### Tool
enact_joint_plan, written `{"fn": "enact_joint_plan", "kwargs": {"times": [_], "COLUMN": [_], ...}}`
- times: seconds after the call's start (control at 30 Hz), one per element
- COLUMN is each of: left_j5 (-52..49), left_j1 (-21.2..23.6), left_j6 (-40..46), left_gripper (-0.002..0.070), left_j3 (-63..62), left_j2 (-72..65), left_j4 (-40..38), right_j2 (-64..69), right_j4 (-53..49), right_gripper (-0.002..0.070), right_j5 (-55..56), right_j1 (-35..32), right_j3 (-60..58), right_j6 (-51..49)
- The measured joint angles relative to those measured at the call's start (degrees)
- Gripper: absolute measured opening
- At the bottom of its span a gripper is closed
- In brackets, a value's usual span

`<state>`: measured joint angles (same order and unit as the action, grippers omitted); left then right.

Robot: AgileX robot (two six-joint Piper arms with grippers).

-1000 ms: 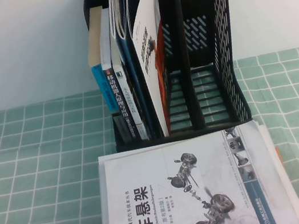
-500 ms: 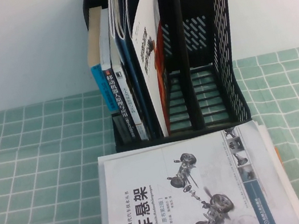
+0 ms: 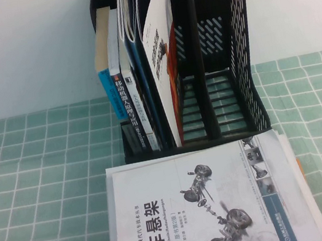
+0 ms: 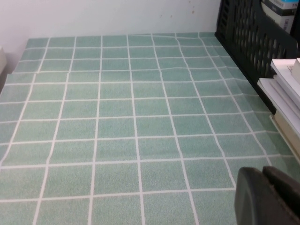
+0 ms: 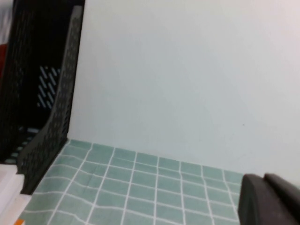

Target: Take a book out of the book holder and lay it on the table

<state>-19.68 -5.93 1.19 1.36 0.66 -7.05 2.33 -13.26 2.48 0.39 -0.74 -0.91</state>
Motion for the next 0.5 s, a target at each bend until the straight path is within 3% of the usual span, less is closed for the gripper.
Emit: {"fn": "enact_joint_plan", "kwargs": {"times": [0.13,0.23,0.37,0.5], "left_j5": [0.00,0.00,0.00,0.00], "left_j1": [0.00,0.00,0.00,0.00], "left_j6": [0.00,0.00,0.00,0.14], "left_gripper": [-0.0003,-0.0003,-0.0003,-0.0003], "left_j3": [0.00,0.00,0.00,0.00], "left_j2": [0.00,0.00,0.00,0.00], "left_j4": [0.00,0.00,0.00,0.00], "right_j2": [-2.62,-2.98,-2.98,-2.98], "right_j4": [11.84,16.01,17.45,15.84], "right_gripper": [-0.0002,-0.0002,-0.0002,-0.0002], "right_j5": [0.81,-1.14,-5.64,-13.09], "right_j1": [-1.25,-2.15,-2.82,-2.92], "right_j3": [-0.79,-0.79,-0.79,-0.79], "right_j6": [13.75,17.30,17.85,10.22]}}
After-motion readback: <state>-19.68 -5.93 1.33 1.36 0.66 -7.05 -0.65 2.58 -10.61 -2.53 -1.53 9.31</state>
